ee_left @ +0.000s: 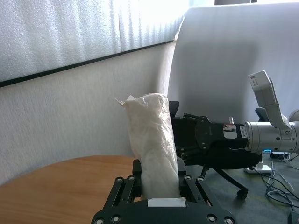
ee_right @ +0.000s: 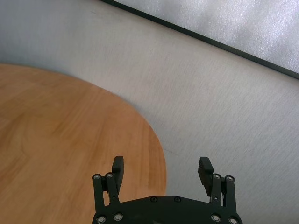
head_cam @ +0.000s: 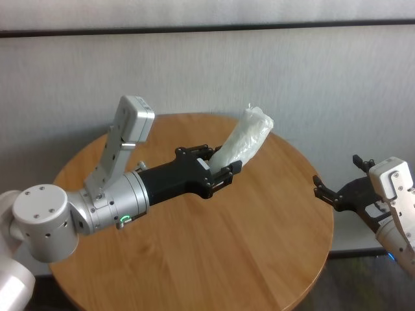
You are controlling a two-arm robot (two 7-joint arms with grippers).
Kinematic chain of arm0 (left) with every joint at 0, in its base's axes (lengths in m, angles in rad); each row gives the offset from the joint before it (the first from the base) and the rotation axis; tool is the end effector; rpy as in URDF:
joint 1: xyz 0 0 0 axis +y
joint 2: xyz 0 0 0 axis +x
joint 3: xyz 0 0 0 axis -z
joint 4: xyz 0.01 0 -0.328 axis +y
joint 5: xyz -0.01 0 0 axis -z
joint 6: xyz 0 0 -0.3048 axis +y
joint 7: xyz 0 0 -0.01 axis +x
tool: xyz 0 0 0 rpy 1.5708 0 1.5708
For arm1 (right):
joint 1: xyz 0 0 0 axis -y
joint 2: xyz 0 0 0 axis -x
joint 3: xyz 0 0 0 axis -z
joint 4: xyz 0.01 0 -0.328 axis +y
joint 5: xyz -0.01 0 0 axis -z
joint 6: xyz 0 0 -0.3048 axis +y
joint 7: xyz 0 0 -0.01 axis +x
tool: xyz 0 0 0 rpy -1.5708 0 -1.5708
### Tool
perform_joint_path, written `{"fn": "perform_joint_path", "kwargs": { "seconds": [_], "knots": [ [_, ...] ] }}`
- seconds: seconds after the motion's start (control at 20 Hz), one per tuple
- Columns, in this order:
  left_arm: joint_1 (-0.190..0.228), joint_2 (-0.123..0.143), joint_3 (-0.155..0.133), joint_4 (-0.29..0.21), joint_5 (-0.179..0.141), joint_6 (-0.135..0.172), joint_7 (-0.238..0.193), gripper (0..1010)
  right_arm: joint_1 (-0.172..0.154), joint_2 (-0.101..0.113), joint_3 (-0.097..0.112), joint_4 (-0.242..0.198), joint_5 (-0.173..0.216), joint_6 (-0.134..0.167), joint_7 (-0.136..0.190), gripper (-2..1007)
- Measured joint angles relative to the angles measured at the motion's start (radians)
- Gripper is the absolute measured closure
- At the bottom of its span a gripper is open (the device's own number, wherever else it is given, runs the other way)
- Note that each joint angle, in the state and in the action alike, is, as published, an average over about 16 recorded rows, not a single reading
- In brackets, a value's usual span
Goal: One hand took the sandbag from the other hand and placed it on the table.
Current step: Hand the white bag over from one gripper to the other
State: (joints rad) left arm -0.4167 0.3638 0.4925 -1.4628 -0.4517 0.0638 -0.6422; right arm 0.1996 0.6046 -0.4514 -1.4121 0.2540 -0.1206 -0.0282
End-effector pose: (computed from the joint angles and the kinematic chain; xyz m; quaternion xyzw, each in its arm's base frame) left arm 0.4220 -0.0099 -0.2532 0.0052 -0.0335 0.2558 0.9661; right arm 0.3605 -0.1053 -0.3321 -0.1413 -0.1325 -0.5799 0.7913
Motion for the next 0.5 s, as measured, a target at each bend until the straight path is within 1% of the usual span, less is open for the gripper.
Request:
{"fn": "perform_joint_path", "kwargs": {
  "seconds": [0.25, 0.5],
  "knots": [
    [-0.007, 0.007, 0.017, -0.004, 0.001, -0.001, 0.009, 568, 0.0, 0.0, 0.0, 0.0, 0.0, 0.0, 0.0, 0],
    [-0.009, 0.014, 0.025, -0.008, 0.002, -0.001, 0.025, 568, 0.0, 0.0, 0.0, 0.0, 0.0, 0.0, 0.0, 0]
  ]
}}
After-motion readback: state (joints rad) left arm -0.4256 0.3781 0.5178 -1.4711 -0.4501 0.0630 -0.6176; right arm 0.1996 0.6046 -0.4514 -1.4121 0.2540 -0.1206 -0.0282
